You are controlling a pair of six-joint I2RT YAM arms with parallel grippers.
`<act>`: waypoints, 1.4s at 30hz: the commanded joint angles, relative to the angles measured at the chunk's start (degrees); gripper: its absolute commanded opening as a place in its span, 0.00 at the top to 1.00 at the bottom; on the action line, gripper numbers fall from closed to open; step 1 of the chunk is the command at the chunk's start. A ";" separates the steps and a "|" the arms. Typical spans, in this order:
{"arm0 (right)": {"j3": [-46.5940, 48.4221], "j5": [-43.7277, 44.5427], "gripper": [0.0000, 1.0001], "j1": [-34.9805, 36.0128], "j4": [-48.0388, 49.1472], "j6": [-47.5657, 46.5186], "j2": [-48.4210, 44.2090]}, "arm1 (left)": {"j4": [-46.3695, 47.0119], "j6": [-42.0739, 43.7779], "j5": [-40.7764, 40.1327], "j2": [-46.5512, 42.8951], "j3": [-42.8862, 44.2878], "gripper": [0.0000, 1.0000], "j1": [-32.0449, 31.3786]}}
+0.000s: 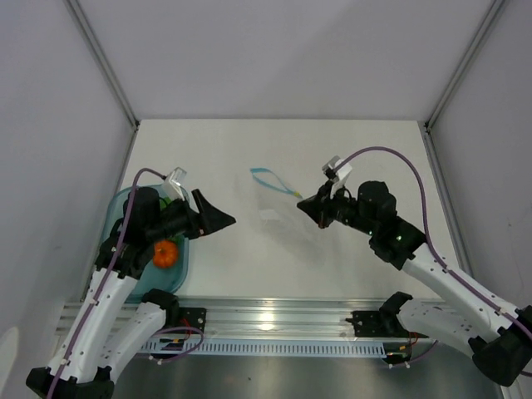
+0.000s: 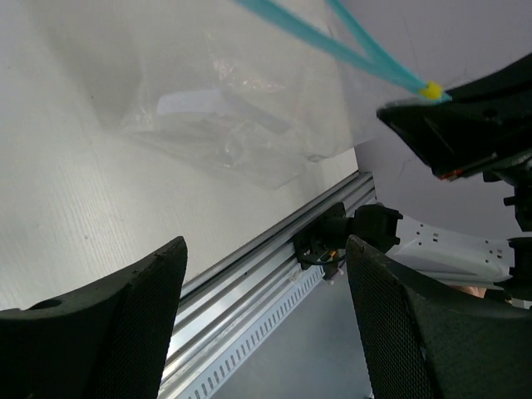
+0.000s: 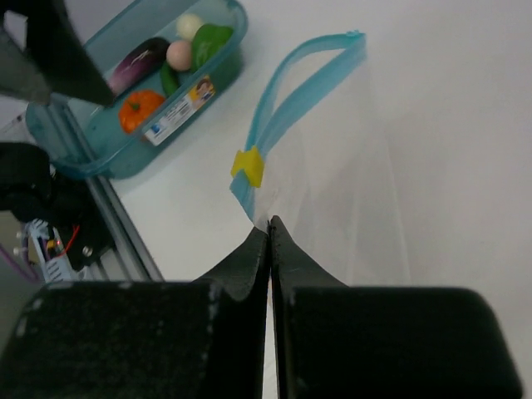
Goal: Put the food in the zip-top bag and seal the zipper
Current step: Pick up the zipper food storage bag at the center of the board.
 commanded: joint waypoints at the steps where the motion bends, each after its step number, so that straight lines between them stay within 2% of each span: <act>1: 1.65 6.23 1.00 6.56 -2.91 -4.62 -1.52 | 0.69 -1.24 2.84 0.79 2.09 0.21 0.17; 3: 0.86 9.40 1.00 12.61 -3.53 -4.80 -1.70 | 0.51 -2.46 2.40 0.53 1.91 0.20 0.08; 9: -0.98 28.47 1.00 29.83 -2.48 -5.68 -2.23 | -1.33 -8.43 0.12 -1.75 -1.69 0.18 -0.01; 11: -1.16 34.95 1.00 32.85 -1.95 -5.50 -2.23 | -1.68 -10.37 -0.32 -2.81 -2.83 0.18 -0.09; 13: -1.60 37.88 1.00 35.57 -1.16 -5.15 -1.88 | -1.77 -10.99 0.03 -4.39 -3.89 0.18 -0.10; 23: -3.62 46.24 1.00 39.54 2.18 -2.69 -1.44 | -5.47 -14.15 0.29 -11.42 -8.63 0.22 -0.36; 27: -4.24 48.96 1.00 42.26 3.59 -3.48 -1.00 | -2.49 -19.68 0.37 -13.19 -16.52 0.24 -0.36; 30: -4.59 50.20 1.00 43.93 4.03 -3.22 -0.12 | 1.64 -22.68 1.34 -11.96 -19.09 0.23 -0.36; 42: -6.00 53.71 1.00 48.07 4.12 -1.72 1.20 | 6.57 -25.32 2.14 -12.56 -21.11 0.23 -0.36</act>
